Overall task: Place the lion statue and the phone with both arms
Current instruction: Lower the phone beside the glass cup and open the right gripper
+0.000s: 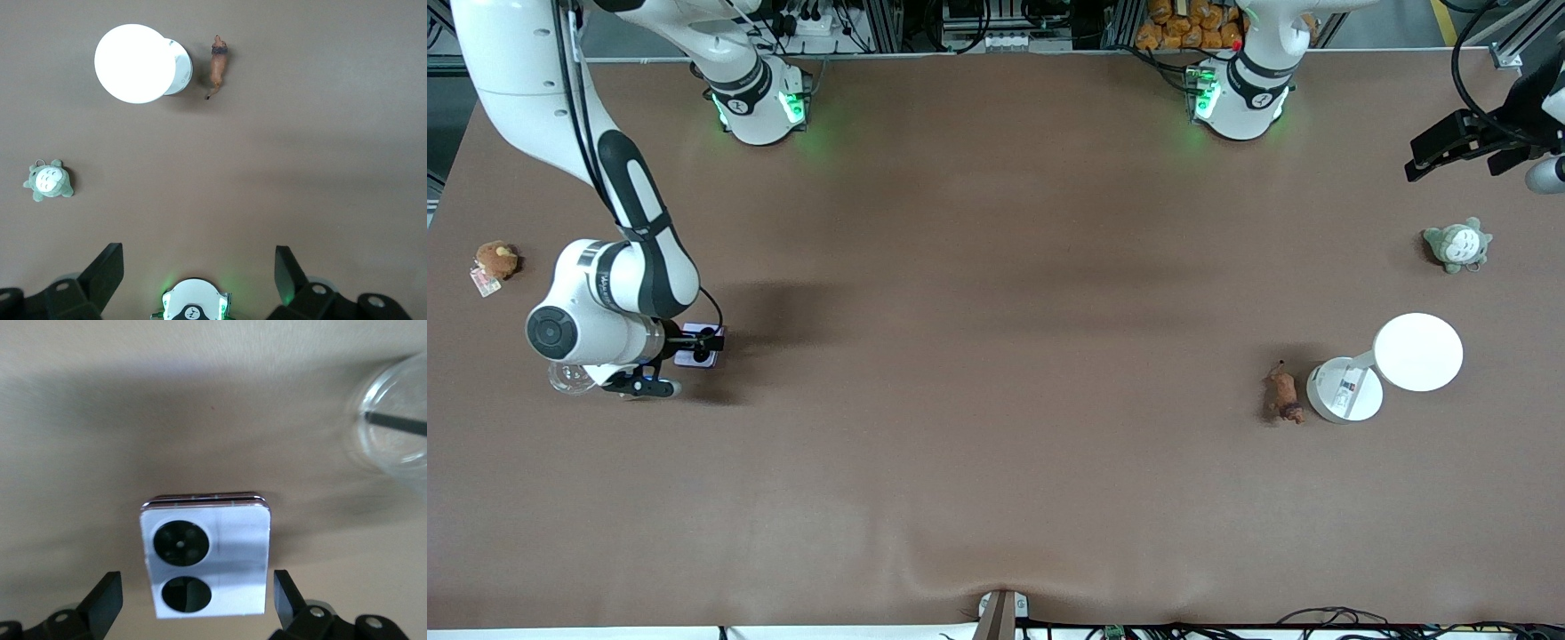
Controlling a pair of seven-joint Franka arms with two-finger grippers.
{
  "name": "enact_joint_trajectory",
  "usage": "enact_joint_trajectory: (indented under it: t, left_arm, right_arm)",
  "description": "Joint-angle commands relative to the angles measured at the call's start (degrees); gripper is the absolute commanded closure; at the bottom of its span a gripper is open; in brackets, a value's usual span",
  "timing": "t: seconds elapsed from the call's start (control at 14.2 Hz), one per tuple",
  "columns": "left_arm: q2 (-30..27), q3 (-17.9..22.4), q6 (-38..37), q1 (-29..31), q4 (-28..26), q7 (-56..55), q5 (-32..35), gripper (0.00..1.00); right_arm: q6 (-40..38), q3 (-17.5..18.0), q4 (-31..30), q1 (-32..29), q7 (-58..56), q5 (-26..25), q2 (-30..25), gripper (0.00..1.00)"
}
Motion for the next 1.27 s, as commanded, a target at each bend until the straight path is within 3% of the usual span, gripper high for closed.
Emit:
enact_joint_trajectory:
  t: [0.0, 0.42, 0.92, 1.2]
  left_arm:
    - [-1.3, 0.1, -0.4, 0.8, -1.1, 0.3, -0.7, 0.0]
    - [-0.5, 0.1, 0.0, 1.1, -1.3, 0.4, -0.7, 0.0]
    - [-0.2, 0.1, -0.1, 1.3, -1.4, 1.2, -0.7, 0.0]
    - [-0.3, 0.1, -0.3, 1.3, -1.4, 1.3, -0.7, 0.0]
  right_arm:
    - [-2.6, 0.7, 0.7, -0.6, -0.6, -0.3, -3.2, 0.0]
    - [-5.5, 1.0, 4.1, -0.5, -0.4, -0.2, -8.7, 0.0]
    - [-28.3, 0.9, 22.1, -0.6, -0.7, -0.3, -16.5, 0.0]
    - [-37.2, 1.4, 21.2, -0.9, -0.6, -3.7, -26.9, 0.0]
